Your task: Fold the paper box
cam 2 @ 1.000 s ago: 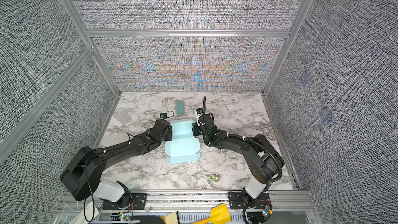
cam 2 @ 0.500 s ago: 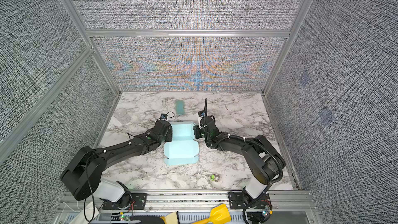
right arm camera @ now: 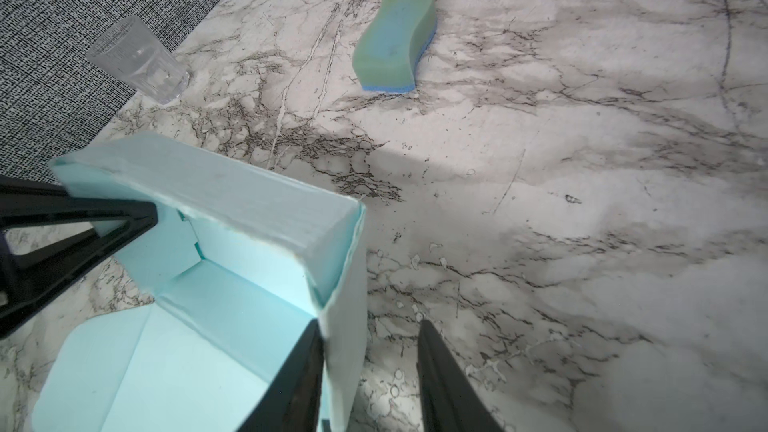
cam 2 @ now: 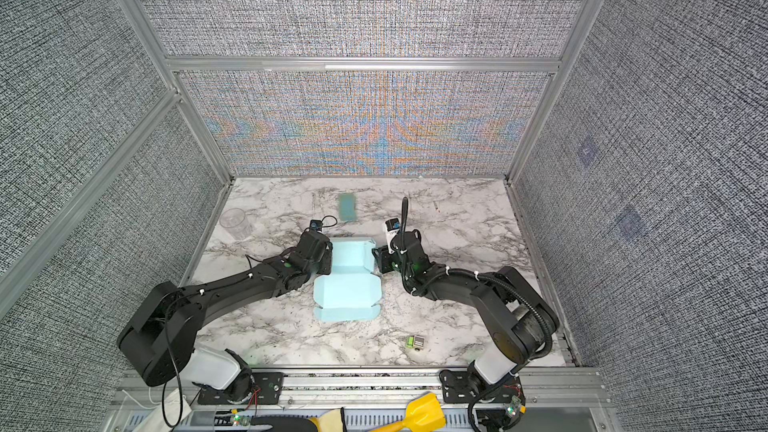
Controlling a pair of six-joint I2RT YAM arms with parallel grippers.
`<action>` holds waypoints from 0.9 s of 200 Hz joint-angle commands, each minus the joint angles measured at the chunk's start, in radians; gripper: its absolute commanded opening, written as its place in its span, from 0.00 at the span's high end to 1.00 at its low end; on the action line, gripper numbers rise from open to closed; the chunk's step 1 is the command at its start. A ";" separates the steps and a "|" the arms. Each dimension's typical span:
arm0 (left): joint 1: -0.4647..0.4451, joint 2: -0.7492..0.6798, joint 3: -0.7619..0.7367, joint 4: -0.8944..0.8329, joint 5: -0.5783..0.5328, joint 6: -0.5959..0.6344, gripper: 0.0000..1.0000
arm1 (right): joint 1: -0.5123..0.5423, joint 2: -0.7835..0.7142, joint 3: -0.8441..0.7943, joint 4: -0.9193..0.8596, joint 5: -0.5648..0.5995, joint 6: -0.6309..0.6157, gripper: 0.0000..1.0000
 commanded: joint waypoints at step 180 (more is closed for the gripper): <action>-0.005 -0.002 0.012 -0.048 -0.007 -0.032 1.00 | 0.027 0.062 -0.118 0.303 -0.142 0.047 0.50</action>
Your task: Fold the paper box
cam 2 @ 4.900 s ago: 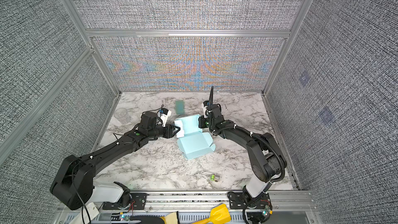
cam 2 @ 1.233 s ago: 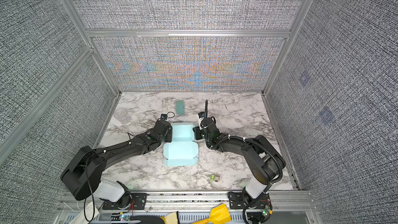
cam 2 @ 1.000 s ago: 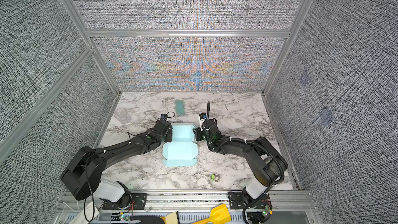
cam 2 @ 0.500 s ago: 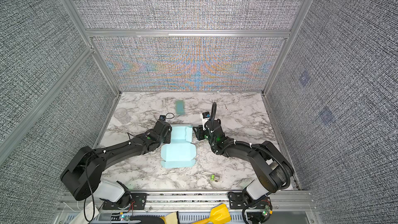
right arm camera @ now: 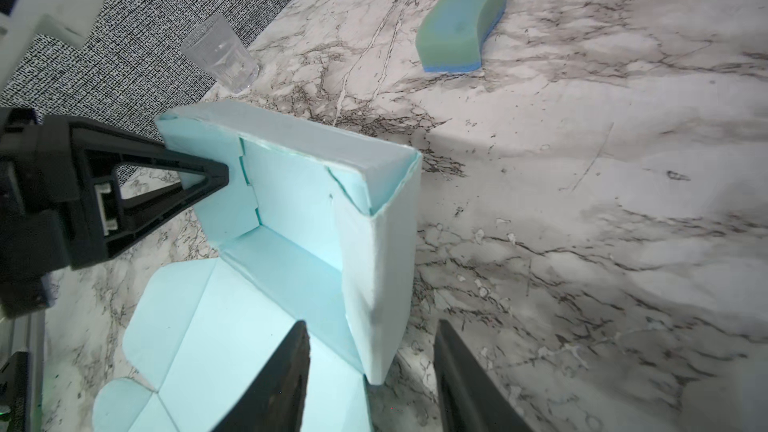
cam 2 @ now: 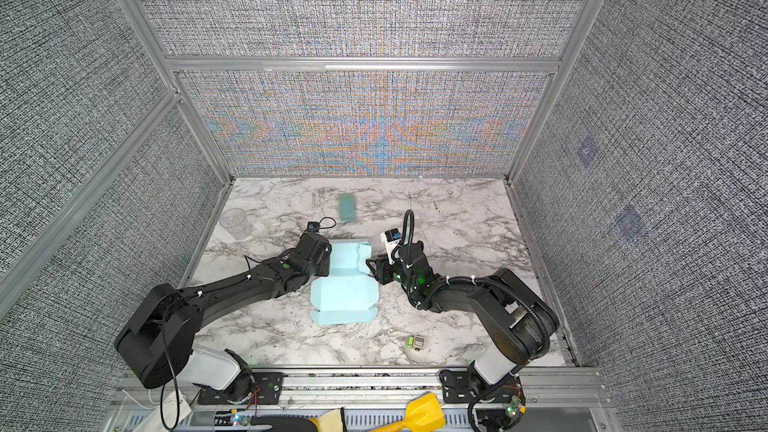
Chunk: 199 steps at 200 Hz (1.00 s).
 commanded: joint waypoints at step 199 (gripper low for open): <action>-0.020 -0.001 0.063 -0.093 0.044 -0.101 1.00 | 0.070 0.164 0.113 -0.009 0.123 -0.035 0.75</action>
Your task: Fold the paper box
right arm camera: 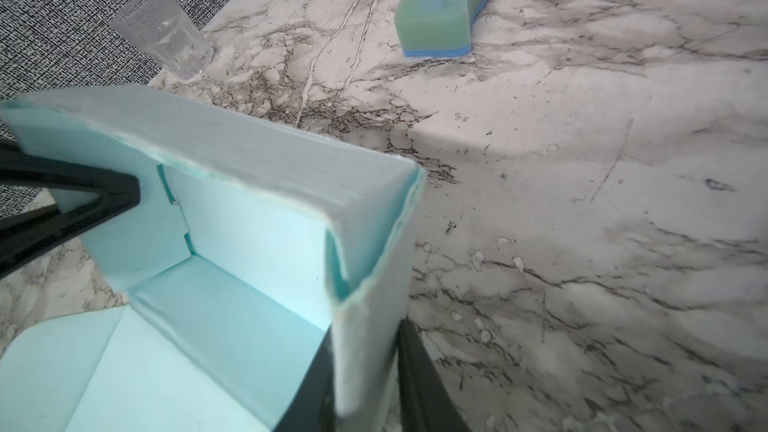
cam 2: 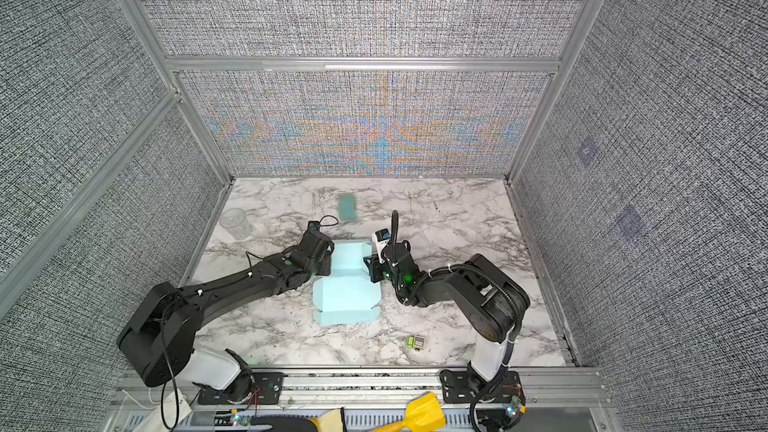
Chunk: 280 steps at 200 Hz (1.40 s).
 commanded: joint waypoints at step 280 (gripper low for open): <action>-0.022 0.071 0.148 -0.166 0.080 -0.100 1.00 | 0.099 0.014 0.307 -0.792 0.519 0.043 1.00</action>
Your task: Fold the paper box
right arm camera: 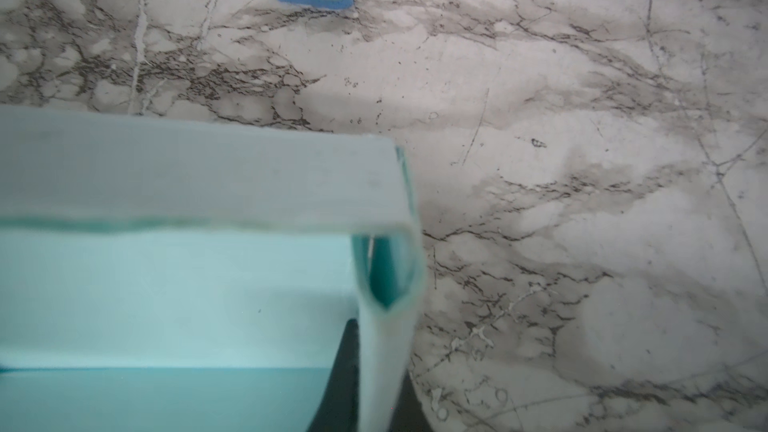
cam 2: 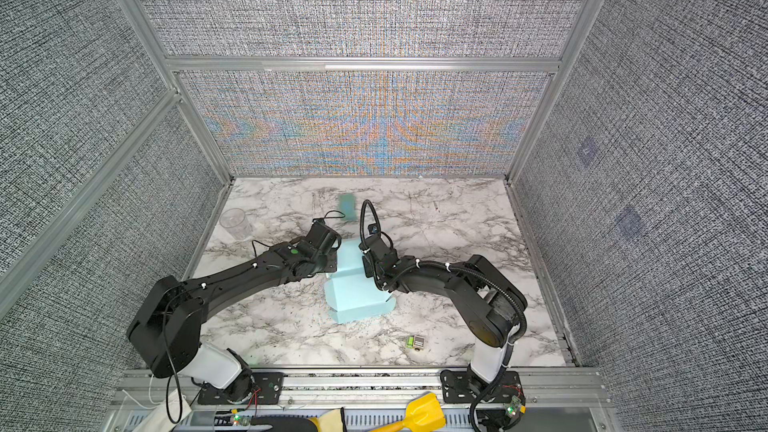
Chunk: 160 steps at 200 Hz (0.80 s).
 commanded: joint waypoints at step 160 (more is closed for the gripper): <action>-0.016 0.070 -0.027 0.055 0.009 -0.014 1.00 | -0.023 -0.166 -0.136 0.118 -0.233 0.014 0.53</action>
